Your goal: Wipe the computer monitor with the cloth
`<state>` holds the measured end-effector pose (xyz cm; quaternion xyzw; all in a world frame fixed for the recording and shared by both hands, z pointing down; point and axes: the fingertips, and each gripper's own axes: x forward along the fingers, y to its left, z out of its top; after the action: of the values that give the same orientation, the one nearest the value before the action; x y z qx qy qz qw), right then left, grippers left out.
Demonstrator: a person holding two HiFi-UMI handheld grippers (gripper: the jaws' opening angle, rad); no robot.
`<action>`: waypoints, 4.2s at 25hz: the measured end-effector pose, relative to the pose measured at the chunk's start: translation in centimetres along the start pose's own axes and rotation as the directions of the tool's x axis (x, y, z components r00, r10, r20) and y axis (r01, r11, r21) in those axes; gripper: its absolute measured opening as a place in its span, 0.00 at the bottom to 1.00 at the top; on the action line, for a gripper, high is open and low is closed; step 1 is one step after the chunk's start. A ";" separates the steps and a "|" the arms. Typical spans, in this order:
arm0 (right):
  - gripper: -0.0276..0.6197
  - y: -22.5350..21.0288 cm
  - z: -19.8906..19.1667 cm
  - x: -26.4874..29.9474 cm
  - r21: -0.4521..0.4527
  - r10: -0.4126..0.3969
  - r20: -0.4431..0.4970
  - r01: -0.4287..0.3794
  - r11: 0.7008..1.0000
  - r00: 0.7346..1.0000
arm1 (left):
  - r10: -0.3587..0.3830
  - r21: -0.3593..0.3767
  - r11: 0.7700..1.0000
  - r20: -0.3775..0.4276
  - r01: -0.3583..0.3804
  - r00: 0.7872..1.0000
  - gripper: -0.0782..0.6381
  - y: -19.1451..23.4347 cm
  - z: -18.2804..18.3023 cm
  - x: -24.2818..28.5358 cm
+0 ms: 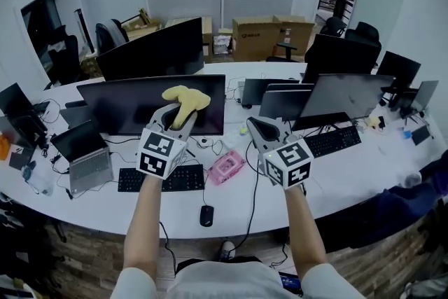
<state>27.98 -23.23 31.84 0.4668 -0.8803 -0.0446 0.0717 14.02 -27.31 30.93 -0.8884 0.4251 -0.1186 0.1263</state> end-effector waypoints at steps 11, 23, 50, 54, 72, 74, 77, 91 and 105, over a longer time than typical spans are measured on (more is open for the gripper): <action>0.08 -6.1 -1.5 1.1 0.029 -0.134 -0.044 0.135 0.990 0.990 | -0.064 0.041 0.997 0.009 0.063 0.998 0.28 2.5 2.7 13.0; 0.08 -6.1 -0.9 4.6 0.023 -0.215 -0.063 0.217 0.976 0.974 | -0.166 0.103 0.978 -0.126 0.179 0.978 0.28 1.0 0.3 19.2; 0.08 3.0 1.2 14.6 0.038 -0.184 -0.055 0.187 0.982 0.981 | -0.186 -0.041 0.982 -0.047 0.184 0.981 0.28 12.1 -3.3 11.9; 0.08 5.0 1.7 16.5 0.047 -0.170 -0.049 0.173 0.984 0.984 | -0.163 -0.050 0.986 -0.047 0.161 0.985 0.28 14.8 -4.4 10.0; 0.08 15.0 3.4 26.5 0.030 -0.076 -0.045 0.077 0.997 0.996 | -0.057 -0.143 0.988 -0.044 0.050 0.997 0.28 28.5 -10.2 0.7; 0.08 16.3 3.4 27.6 0.034 -0.059 -0.043 0.061 0.998 0.997 | -0.037 -0.147 0.989 -0.047 0.030 0.998 0.28 30.2 -10.9 -0.5; 0.08 18.2 3.3 29.3 0.036 -0.048 -0.043 0.049 0.998 0.998 | -0.005 -0.152 0.988 -0.055 -0.003 0.998 0.28 32.6 -12.2 -2.2; 0.08 25.6 4.7 36.2 0.018 0.006 -0.038 -0.005 1.000 0.999 | 0.112 -0.163 0.978 -0.100 -0.128 0.989 0.28 43.6 -17.2 -10.1; 0.08 30.4 4.9 40.5 0.036 0.018 -0.040 -0.017 0.999 0.999 | 0.201 -0.188 0.956 -0.140 -0.225 0.970 0.28 50.8 -21.9 -16.0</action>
<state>-20.05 -39.69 34.81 0.4612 -0.8833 -0.0188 0.0815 -39.51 -48.28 33.31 -0.8368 0.5352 -0.1133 0.0217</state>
